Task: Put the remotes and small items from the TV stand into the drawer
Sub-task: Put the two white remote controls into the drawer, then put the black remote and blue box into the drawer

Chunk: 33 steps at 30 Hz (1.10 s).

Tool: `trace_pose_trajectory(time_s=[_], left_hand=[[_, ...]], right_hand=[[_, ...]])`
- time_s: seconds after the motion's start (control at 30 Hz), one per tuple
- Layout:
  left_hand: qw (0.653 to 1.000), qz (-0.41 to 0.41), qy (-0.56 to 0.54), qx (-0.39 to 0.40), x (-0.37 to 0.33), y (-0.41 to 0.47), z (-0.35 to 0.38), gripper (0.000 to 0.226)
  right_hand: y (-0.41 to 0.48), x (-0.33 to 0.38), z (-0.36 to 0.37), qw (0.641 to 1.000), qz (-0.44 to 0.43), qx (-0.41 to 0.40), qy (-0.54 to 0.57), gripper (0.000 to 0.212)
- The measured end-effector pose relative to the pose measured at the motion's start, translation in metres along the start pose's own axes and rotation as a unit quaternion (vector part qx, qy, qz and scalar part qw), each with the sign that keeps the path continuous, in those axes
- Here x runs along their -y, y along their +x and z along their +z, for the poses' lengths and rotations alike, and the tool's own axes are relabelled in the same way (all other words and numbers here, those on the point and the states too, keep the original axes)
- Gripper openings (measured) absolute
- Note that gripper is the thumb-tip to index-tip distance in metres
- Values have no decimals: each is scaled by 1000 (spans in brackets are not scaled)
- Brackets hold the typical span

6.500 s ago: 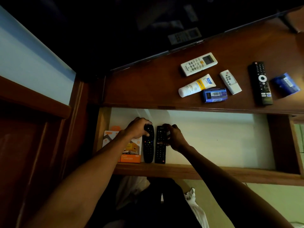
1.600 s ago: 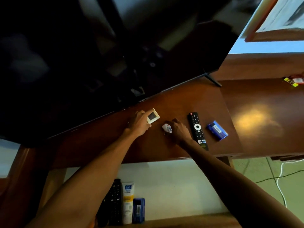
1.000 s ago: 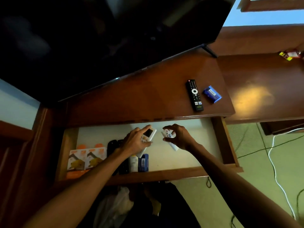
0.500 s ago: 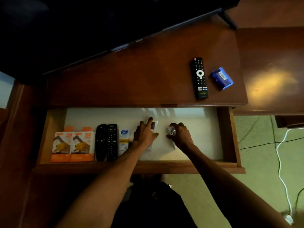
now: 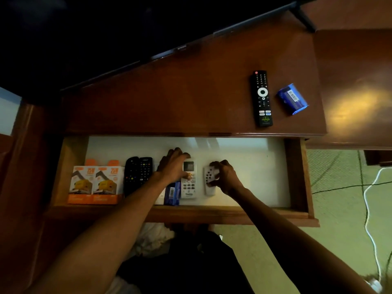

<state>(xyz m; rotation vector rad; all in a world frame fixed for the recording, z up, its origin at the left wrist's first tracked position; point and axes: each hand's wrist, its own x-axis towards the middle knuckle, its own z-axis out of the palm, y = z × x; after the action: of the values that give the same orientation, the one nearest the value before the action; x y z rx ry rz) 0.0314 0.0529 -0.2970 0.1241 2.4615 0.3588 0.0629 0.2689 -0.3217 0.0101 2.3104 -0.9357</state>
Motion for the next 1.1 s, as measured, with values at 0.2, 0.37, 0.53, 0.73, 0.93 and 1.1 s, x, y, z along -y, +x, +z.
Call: trace_pose_trajectory(time_s=[0.2, 0.37, 0.53, 0.73, 0.93, 1.1], left_hand=[[998, 45, 42, -6, 9, -11, 8, 71], [996, 73, 55, 11, 7, -16, 7, 70], [991, 82, 96, 33, 0, -19, -11, 55], [990, 123, -46, -48, -43, -26, -55, 34], [966, 195, -142, -92, -123, 2, -115, 28], [968, 137, -160, -134, -191, 54, -151, 44]], right_hand=[[-14, 13, 25, 998, 38, 21, 33, 66], [-20, 21, 26, 997, 55, 38, 24, 72], [-34, 32, 12, 995, 63, 74, -9, 89], [-61, 36, -46, 995, 64, -21, -68, 63], [-76, 30, -145, 976, 50, -197, -82, 44], [-53, 17, -237, 946, 66, -311, -59, 42]])
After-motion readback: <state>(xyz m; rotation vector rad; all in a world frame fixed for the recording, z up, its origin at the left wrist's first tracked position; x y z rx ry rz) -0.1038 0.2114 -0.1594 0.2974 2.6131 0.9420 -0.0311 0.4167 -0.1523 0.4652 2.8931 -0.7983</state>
